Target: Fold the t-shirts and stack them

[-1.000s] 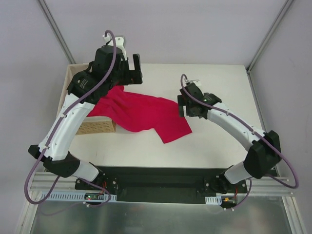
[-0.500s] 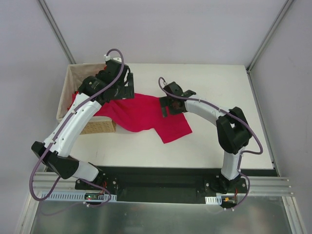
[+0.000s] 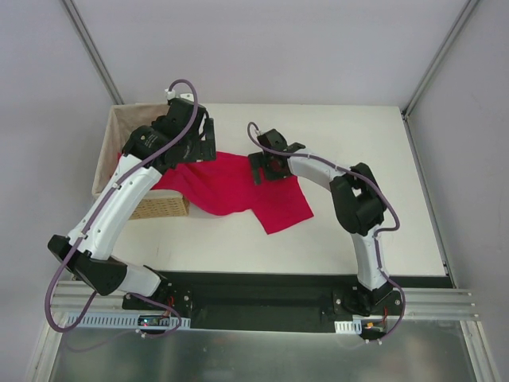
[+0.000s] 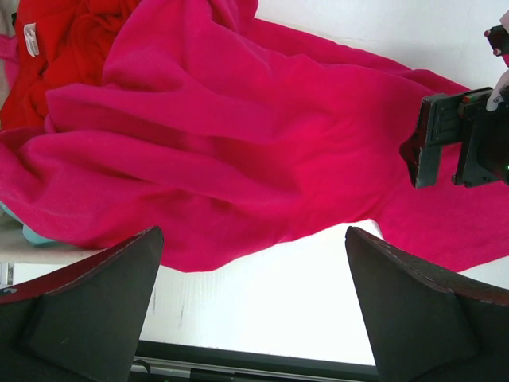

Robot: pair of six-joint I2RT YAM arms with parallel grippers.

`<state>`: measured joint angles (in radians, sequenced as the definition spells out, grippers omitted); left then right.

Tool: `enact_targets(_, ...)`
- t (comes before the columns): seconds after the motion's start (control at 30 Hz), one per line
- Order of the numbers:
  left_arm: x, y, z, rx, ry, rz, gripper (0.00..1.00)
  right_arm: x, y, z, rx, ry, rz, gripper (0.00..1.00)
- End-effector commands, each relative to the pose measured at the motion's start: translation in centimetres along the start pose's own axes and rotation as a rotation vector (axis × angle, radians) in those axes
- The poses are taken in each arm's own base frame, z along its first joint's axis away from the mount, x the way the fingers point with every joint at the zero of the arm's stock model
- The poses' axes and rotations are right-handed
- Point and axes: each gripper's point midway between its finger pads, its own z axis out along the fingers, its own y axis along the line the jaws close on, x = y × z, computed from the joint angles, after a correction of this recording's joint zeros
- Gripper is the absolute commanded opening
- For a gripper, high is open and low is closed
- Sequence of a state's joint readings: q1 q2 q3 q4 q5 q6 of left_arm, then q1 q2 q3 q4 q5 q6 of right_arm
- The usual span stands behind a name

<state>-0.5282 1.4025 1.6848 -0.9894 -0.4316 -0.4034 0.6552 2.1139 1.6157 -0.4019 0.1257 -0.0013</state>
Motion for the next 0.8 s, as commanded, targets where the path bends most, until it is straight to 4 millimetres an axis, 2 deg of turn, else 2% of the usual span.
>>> enact_targets(0.0, -0.5, 1.5, -1.1, -0.028, -0.039, 0.000, 0.99, -1.4, -0.4, 0.7, -0.029, -0.018, 0.062, 0.97)
enact_targets(0.27, -1.0, 1.5, -1.9, -0.014, -0.059, -0.008, 0.99, 1.3, -1.6, 2.3, 0.003, 0.050, 0.111, 0.99)
enact_targets(0.37, -1.0, 1.6, -2.0, -0.016, -0.062, -0.011, 0.99, 2.0, -1.9, 2.6, 0.015, 0.063, 0.123, 0.84)
enact_targets(0.4, -0.9, 1.7, -2.0, -0.018, -0.063, -0.011, 0.99, 2.2, -1.9, 2.7, 0.021, 0.066, 0.127, 0.75)
enact_targets(0.47, -0.7, 1.8, -2.0, -0.020, -0.061, -0.009, 0.99, 2.3, -2.1, 2.6, 0.029, 0.067, 0.142, 0.64)
enact_targets(0.5, -0.6, 1.9, -1.9, -0.025, -0.058, -0.008, 0.99, 2.9, -2.2, 2.7, 0.031, 0.077, 0.144, 0.55)
enact_targets(0.6, -0.4, 2.1, -2.0, -0.028, -0.059, -0.011, 0.99, 3.5, -2.2, 2.5, 0.026, 0.080, 0.151, 0.37)
enact_targets(0.63, -0.4, 2.2, -2.0, -0.028, -0.060, -0.013, 0.99, 3.8, -2.2, 2.4, 0.028, 0.081, 0.154, 0.34)
enact_targets(0.7, -0.2, 2.3, -2.1, -0.028, -0.059, -0.014, 0.99, 4.2, -2.3, 2.6, 0.035, 0.085, 0.171, 0.14)
enact_targets(0.73, -0.2, 2.4, -2.2, -0.027, -0.061, -0.017, 0.99, 4.7, -2.2, 2.7, 0.037, 0.096, 0.171, 0.11)
enact_targets(0.77, -0.1, 2.4, -2.2, -0.028, -0.061, -0.017, 0.99, 4.8, -2.2, 2.6, 0.044, 0.093, 0.164, 0.01)
